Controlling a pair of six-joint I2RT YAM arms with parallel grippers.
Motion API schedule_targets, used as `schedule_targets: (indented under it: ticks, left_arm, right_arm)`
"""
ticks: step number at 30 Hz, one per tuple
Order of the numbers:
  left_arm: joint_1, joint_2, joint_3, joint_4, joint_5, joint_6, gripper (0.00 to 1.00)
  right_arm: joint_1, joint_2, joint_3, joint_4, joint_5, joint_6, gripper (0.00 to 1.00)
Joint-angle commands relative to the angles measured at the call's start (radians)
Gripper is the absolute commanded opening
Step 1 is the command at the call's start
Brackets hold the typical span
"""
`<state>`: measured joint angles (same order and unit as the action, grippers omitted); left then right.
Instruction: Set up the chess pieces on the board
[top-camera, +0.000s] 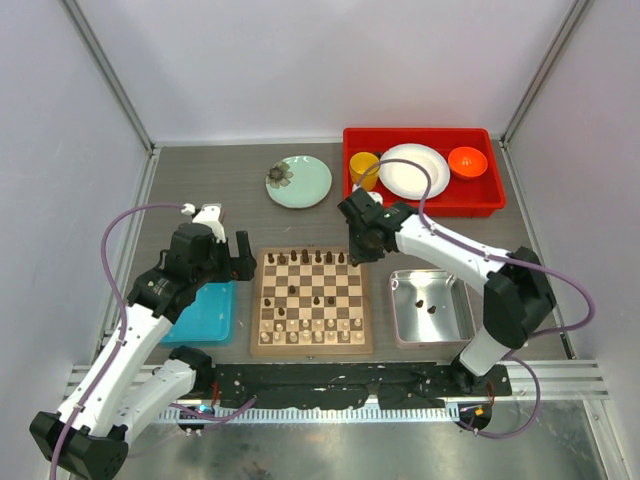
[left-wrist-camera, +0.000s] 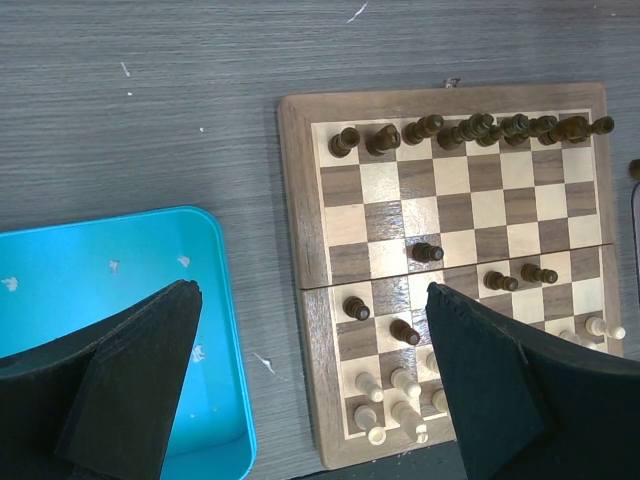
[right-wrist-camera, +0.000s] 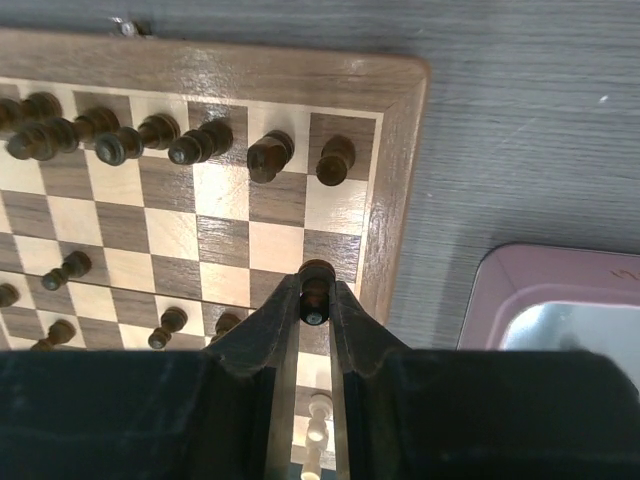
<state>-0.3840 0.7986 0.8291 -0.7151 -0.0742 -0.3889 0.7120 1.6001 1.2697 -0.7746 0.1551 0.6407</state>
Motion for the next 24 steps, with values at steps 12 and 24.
schedule_targets:
  ticks: [12, 24]
  left_arm:
    - [0.005, -0.004, 0.001, 0.036, 0.017, 0.001, 1.0]
    - [0.004, -0.006, 0.001, 0.036, 0.017, 0.001, 1.0]
  right_arm:
    - [0.03, 0.15, 0.053, 0.054, 0.067, -0.013, 0.04]
    - [0.017, 0.187, 0.063, 0.071, 0.054, -0.018, 0.05]
